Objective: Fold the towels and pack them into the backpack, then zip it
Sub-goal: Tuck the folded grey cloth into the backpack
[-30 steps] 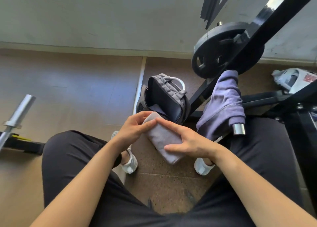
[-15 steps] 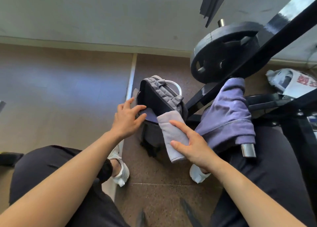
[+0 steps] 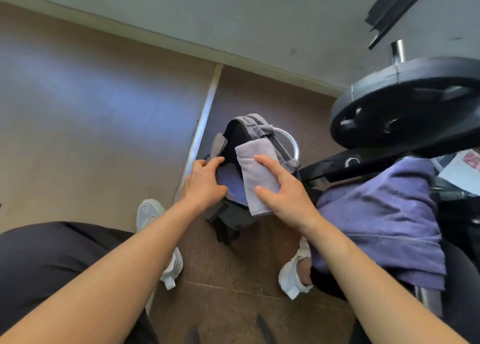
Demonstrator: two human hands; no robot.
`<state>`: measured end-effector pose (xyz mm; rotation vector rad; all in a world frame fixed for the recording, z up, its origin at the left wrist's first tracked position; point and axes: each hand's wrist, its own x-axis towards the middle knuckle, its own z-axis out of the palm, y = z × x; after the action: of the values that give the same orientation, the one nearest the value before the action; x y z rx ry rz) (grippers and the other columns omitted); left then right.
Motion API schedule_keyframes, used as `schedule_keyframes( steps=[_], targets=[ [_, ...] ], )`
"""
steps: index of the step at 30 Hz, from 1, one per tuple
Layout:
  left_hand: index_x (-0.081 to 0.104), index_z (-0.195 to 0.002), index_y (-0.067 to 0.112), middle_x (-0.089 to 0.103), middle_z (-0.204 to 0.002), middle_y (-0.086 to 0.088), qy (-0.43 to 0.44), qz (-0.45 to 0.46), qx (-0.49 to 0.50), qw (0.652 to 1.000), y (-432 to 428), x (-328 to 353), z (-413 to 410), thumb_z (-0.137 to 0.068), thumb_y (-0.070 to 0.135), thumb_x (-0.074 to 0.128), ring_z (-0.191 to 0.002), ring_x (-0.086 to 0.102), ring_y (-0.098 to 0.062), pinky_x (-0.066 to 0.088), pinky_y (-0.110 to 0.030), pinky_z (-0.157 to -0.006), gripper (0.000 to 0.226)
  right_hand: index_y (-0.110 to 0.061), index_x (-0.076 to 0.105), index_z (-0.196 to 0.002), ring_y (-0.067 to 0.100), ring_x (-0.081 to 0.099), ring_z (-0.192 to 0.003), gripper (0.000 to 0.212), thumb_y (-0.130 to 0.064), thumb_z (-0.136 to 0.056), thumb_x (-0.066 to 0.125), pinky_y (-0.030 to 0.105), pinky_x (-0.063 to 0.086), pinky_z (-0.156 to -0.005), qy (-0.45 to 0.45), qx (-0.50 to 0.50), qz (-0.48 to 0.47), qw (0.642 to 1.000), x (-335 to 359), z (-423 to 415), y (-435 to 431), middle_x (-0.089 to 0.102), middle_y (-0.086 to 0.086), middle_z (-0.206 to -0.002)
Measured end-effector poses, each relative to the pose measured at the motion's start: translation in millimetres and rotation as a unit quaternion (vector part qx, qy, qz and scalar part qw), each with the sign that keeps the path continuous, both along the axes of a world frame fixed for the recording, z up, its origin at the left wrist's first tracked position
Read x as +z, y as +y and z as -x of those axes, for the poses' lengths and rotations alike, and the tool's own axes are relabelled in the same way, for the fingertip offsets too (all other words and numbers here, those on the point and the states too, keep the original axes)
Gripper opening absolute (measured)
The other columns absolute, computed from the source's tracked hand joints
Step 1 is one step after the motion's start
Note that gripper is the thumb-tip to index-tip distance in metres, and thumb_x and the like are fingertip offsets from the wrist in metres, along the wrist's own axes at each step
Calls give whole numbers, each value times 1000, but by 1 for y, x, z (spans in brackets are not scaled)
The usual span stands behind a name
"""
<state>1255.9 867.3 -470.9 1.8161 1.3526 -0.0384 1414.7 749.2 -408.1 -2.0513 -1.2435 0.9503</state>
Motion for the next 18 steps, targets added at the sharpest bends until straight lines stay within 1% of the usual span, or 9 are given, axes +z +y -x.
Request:
schedule_keyframes(
  steps=[2, 4, 5, 8, 11, 15, 18],
  targets=[
    [29, -156, 39, 40, -145, -9, 1, 10, 1, 1000, 5, -3, 2, -81, 18, 68, -124, 54, -39, 45, -40, -96, 86, -37, 46, -145, 13, 50, -122, 63, -16, -89, 64, 29, 40, -107, -17, 27, 17, 999, -19, -2, 25, 54, -6, -136],
    [21, -159, 38, 41, -142, -10, 2, 15, 11, 1000, 7, -4, 6, -80, 20, 70, -122, 54, -39, 44, -37, -88, 94, -37, 43, -147, 24, 52, -124, 66, -18, -87, 64, 36, 42, -107, -55, 55, 44, 996, -45, -7, 46, 55, 5, -136],
    [19, -160, 38, 41, -141, -10, 2, 16, 16, 1000, 8, -5, 7, -80, 20, 69, -121, 54, -39, 44, -37, -87, 96, -37, 41, -148, 28, 53, -124, 68, -19, -87, 65, 38, 42, -107, -72, 67, 65, 993, -59, -10, 56, 54, 8, -135],
    [12, -161, 38, 41, -141, -10, 3, 18, 21, 1000, 9, -7, 11, -80, 20, 69, -121, 55, -39, 47, -40, -91, 101, -42, 37, -149, 37, 55, -120, 71, -24, -87, 65, 43, 45, -104, -122, 106, 133, 978, -97, -18, 79, 52, 13, -128],
    [7, -161, 38, 40, -137, -10, 3, 23, 28, 999, 10, -10, 12, -81, 20, 71, -117, 55, -40, 47, -40, -90, 104, -41, 35, -152, 40, 55, -122, 75, -25, -86, 68, 44, 46, -103, -147, 159, 187, 958, -129, -21, 98, 52, 18, -128],
    [4, -160, 37, 41, -127, -8, -20, 20, 39, 999, 12, -15, 12, -80, 19, 71, -111, 56, -40, 49, -42, -87, 106, -39, 31, -154, 42, 51, -128, 81, -19, -86, 70, 44, 45, -105, -156, 184, 237, 941, -168, -23, 116, 49, 21, -135],
    [1, -160, 38, 38, -131, -6, -27, 22, 35, 999, 11, -18, 11, -82, 22, 71, -115, 55, -37, 50, -44, -89, 107, -41, 27, -155, 42, 48, -133, 86, -17, -84, 70, 45, 46, -104, -157, 197, 289, 924, -195, -22, 116, 45, 19, -147]
  ],
)
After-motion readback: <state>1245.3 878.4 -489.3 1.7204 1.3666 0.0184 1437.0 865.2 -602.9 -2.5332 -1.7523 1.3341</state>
